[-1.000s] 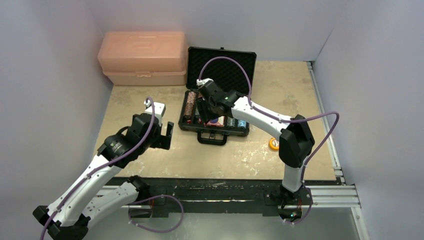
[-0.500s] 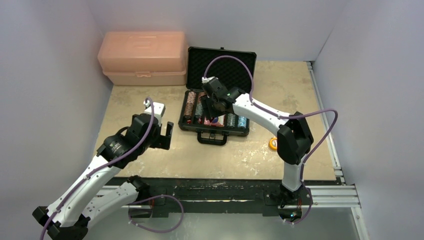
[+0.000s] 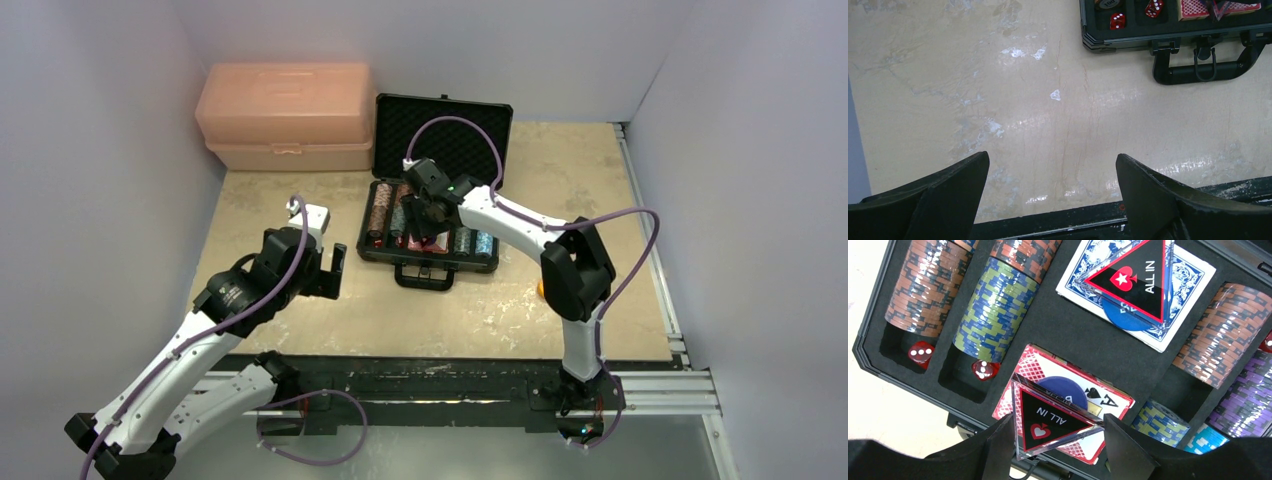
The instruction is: Pack up texas hold em set
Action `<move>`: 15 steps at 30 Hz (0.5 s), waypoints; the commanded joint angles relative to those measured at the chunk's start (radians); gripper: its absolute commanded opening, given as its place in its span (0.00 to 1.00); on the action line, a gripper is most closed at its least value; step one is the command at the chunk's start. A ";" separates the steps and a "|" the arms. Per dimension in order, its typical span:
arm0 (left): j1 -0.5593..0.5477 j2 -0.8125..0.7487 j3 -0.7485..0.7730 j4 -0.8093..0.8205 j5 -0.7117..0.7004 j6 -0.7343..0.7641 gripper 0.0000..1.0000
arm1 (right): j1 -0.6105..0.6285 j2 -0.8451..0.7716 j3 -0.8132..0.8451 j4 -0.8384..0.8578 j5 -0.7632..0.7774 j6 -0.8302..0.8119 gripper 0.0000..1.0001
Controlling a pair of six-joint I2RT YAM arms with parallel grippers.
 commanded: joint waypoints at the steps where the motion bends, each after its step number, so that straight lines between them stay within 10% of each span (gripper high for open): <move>1: -0.004 -0.011 -0.003 0.004 -0.020 0.008 0.98 | -0.011 -0.011 0.050 0.012 0.032 -0.015 0.47; 15: -0.004 -0.015 -0.004 0.004 -0.019 0.009 0.98 | -0.021 0.015 0.055 0.023 0.031 -0.014 0.48</move>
